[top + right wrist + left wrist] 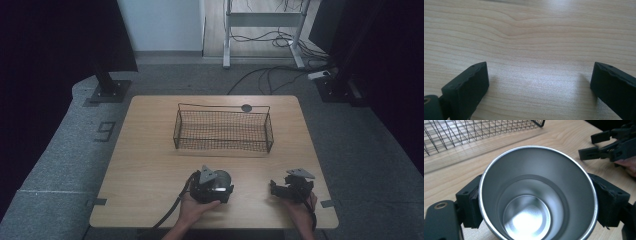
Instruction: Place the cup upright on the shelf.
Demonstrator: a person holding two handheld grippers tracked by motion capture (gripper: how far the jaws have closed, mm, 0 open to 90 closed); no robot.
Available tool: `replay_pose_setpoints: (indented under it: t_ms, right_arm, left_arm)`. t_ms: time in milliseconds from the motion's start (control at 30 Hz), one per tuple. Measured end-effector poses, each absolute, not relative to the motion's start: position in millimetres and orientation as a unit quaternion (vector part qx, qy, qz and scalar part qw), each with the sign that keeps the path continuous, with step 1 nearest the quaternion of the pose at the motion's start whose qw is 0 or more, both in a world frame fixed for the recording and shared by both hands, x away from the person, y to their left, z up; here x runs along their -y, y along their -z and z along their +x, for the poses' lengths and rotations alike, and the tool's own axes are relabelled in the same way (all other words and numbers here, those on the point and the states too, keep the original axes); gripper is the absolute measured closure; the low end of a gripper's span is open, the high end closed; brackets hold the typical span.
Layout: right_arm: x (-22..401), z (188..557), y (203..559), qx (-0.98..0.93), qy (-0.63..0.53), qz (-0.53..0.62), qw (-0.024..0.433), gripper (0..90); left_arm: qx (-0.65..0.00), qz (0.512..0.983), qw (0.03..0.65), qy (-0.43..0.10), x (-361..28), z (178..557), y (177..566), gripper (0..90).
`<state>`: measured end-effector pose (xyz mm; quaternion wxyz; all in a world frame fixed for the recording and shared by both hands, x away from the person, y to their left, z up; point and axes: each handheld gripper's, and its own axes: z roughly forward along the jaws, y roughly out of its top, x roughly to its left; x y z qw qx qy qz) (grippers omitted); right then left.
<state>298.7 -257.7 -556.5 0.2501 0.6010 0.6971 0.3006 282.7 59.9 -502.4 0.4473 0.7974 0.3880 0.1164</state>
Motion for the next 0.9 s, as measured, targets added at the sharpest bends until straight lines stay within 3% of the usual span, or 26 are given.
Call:
replay_pose_setpoints:
  t_ms: [900]
  right_arm:
    - [258, 299, 556, -0.697, -0.301, 0.601, 0.25, 1.8]
  left_arm:
    - [-0.398, 0.782, 0.462, -0.128, -87, 288, 480, 14.3]
